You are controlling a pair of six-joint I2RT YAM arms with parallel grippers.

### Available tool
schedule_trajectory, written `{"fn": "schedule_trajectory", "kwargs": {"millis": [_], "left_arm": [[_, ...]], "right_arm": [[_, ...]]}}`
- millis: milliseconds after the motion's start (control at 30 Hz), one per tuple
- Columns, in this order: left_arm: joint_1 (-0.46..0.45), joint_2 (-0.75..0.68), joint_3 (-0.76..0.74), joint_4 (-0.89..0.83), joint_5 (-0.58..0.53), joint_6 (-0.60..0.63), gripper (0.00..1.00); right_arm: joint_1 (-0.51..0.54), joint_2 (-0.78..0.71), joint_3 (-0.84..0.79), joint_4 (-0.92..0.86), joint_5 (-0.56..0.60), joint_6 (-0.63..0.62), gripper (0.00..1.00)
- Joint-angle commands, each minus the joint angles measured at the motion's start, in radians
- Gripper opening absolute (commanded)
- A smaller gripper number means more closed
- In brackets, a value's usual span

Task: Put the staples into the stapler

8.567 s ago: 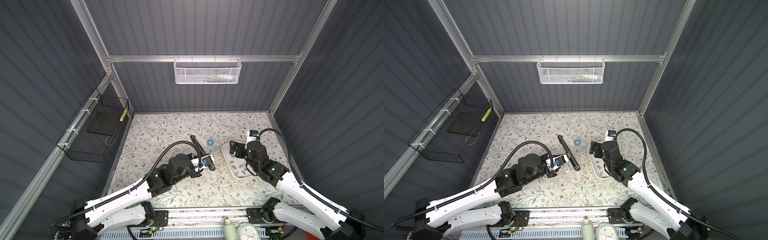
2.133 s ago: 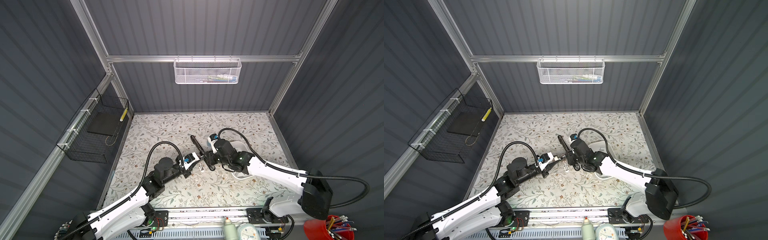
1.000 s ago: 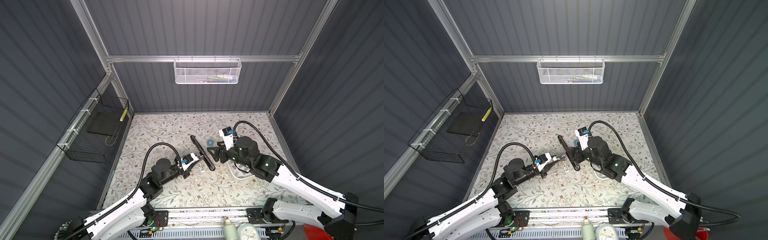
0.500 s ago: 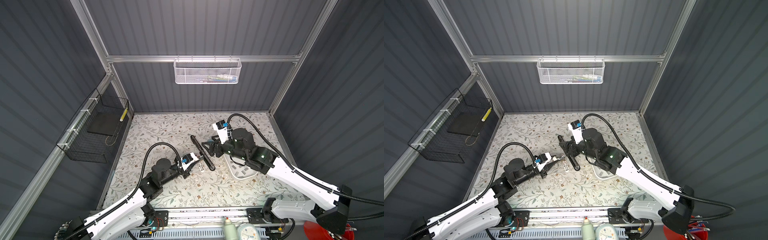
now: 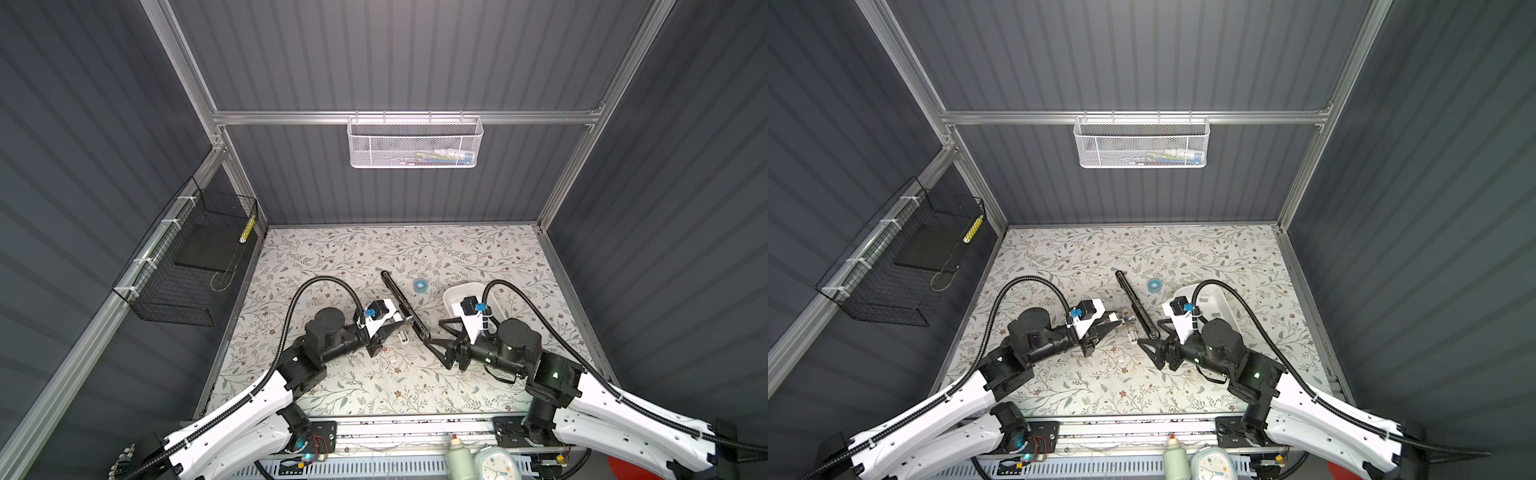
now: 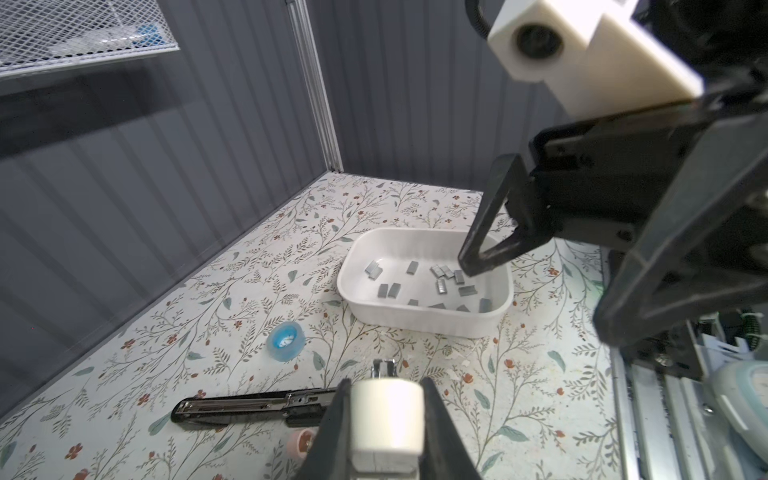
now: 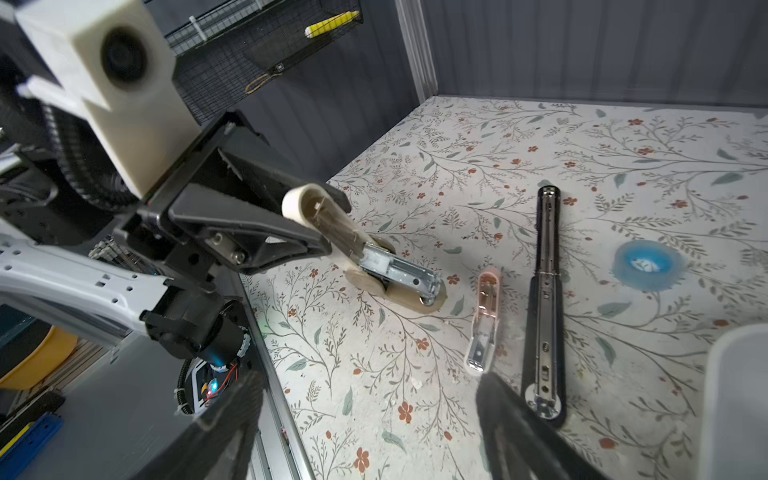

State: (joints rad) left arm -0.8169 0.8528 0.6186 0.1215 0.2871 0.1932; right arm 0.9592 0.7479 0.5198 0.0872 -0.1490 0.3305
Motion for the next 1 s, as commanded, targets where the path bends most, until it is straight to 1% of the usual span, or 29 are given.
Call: {"fn": "schedule_trajectory", "kwargs": {"millis": [0, 67, 167, 433, 500, 567, 667, 833, 967], "left_arm": [[0.01, 0.048, 0.08, -0.089, 0.137, -0.019, 0.0], [0.012, 0.078, 0.114, -0.131, 0.17, 0.0, 0.0], [0.012, 0.091, 0.133, -0.157, 0.187, 0.021, 0.0], [0.012, 0.079, 0.148, -0.219, 0.191, 0.055, 0.0], [0.013, 0.074, 0.151, -0.227, 0.213, 0.063, 0.0], [0.012, 0.075, 0.162, -0.247, 0.271, 0.086, 0.0], [0.012, 0.075, 0.167, -0.256, 0.331, 0.1, 0.0], [0.012, 0.077, 0.166, -0.256, 0.376, 0.121, 0.0], [0.012, 0.089, 0.171, -0.26, 0.429, 0.139, 0.0]], "right_arm": [[0.005, 0.07, -0.039, 0.196, -0.137, -0.11, 0.82], [0.006, 0.114, -0.035, 0.204, -0.112, -0.135, 0.84], [0.006, 0.128, -0.038, 0.2, -0.095, -0.163, 0.84], [0.006, 0.039, -0.12, 0.227, 0.029, -0.19, 0.85], [0.006, 0.032, -0.126, 0.226, 0.044, -0.198, 0.85], [0.006, 0.048, -0.117, 0.22, 0.022, -0.211, 0.85], [0.005, 0.082, -0.098, 0.221, -0.053, -0.232, 0.85], [0.004, 0.13, -0.081, 0.237, -0.098, -0.243, 0.85], [0.005, 0.153, -0.082, 0.254, -0.135, -0.24, 0.82]]}}
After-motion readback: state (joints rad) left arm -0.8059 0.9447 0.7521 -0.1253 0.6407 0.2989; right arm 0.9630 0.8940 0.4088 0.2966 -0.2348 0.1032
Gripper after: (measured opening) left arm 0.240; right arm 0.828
